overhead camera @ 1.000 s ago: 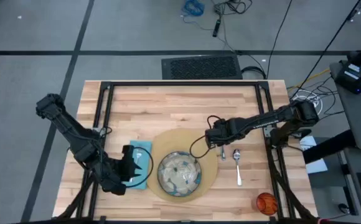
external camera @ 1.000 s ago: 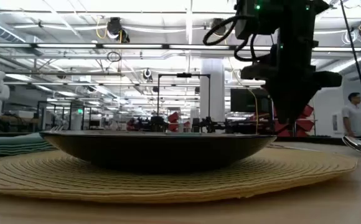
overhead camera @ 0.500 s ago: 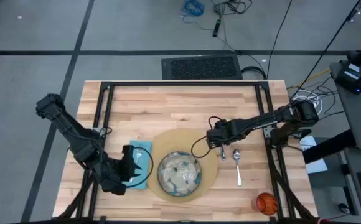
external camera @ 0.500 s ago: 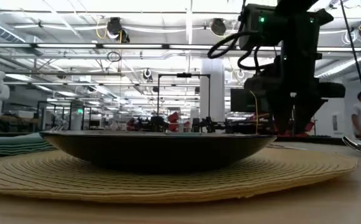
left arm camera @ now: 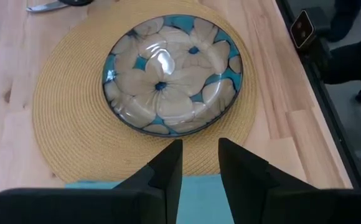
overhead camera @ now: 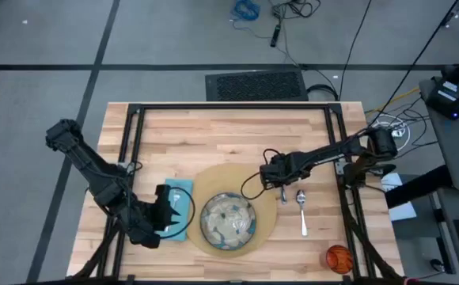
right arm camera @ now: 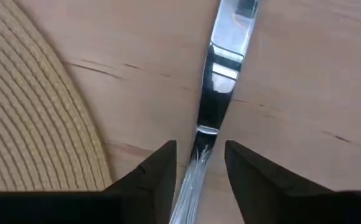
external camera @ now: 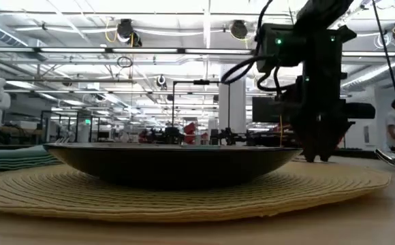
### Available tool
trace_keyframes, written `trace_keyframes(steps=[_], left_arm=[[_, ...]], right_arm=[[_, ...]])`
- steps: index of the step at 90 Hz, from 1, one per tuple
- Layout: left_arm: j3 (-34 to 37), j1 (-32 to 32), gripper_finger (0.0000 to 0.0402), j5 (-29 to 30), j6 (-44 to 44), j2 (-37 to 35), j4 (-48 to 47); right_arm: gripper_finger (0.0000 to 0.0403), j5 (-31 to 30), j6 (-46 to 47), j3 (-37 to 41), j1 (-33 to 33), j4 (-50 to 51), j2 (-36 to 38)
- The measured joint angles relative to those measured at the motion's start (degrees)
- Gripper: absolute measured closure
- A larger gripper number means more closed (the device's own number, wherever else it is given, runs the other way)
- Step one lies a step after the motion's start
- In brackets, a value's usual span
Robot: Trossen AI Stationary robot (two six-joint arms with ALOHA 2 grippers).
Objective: Set table place
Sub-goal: Move the silver knife to the right side of the brown mat
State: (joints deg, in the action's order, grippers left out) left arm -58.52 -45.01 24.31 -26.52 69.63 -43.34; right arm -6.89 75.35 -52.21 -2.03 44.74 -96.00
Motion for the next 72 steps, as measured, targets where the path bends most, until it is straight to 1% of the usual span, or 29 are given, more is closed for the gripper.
trace_keyframes(steps=[7,13,26,30,43,51,72], left_arm=[[0.0,0.0,0.0314,0.0,0.0,0.0,0.0],[0.0,0.0,0.0314,0.0,0.0,0.0,0.0],[0.0,0.0,0.0314,0.0,0.0,0.0,0.0],[0.0,0.0,0.0314,0.0,0.0,0.0,0.0],[0.0,0.0,0.0314,0.0,0.0,0.0,0.0],[0.0,0.0,0.0314,0.0,0.0,0.0,0.0],[0.0,0.0,0.0314,0.0,0.0,0.0,0.0]], right_arm=[[0.0292,0.7,0.0,-0.1,0.2,-0.2,-0.6],[0.0309,1.0,0.1,-0.2,0.2,-0.3,-0.9],[0.0376,1.0,0.3,-0.3,0.2,-0.1,-0.9],[0.0387,1.0,0.4,-0.2,0.2,0.2,-0.9],[0.0382,1.8,1.5,-0.2,0.2,0.5,-0.9],[0.0386,2.2,2.3,-0.2,-0.3,0.6,-0.9],[0.0392,6.8,7.9,-0.1,-3.7,0.6,-0.9]])
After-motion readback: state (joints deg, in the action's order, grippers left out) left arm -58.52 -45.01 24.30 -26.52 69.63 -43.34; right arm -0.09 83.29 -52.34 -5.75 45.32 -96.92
